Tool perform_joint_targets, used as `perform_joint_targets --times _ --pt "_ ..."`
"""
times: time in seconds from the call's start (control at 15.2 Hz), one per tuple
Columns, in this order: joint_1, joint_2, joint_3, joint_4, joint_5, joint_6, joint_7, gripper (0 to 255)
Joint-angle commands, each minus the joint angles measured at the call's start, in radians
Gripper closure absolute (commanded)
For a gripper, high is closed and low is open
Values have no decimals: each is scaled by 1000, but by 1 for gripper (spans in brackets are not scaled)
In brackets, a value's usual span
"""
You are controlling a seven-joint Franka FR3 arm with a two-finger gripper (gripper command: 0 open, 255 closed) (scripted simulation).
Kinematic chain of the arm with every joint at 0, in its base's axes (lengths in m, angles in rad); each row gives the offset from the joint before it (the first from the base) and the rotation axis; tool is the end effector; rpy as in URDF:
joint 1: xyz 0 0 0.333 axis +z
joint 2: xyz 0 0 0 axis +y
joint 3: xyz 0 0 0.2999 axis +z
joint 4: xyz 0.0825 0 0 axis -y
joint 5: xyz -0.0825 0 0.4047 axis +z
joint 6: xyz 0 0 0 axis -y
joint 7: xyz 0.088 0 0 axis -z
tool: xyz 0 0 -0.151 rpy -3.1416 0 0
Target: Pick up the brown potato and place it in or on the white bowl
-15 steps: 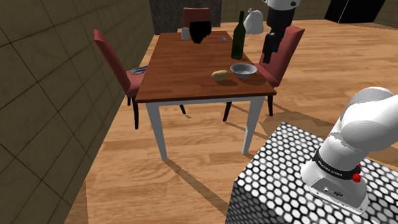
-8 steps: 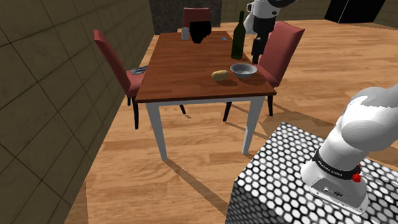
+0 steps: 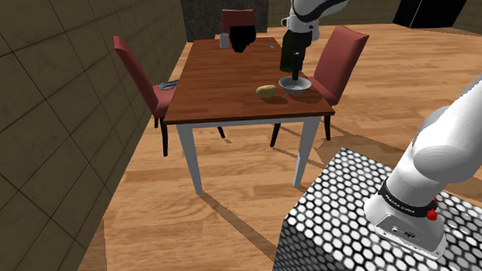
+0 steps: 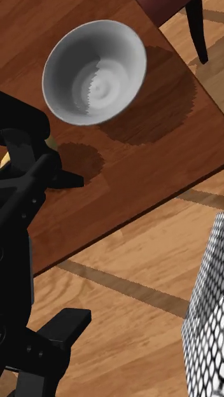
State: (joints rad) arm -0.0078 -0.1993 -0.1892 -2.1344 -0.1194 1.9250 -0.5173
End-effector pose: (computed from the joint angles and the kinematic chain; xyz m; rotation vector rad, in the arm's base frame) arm 0.5033 -0.1154 0.4227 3.0242 0.5603 -0.0583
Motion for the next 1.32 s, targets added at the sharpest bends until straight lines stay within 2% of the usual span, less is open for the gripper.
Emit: perform_joint_targets --times 0.0,0.59,1.12,1.25 --pt "2 91 -15 74 20 9 -56 0" --pt "-39 483 -32 419 124 4 -284 0" --pt "-106 859 6 865 183 -111 -423 0" --pt "-105 861 7 841 183 -85 -423 0"
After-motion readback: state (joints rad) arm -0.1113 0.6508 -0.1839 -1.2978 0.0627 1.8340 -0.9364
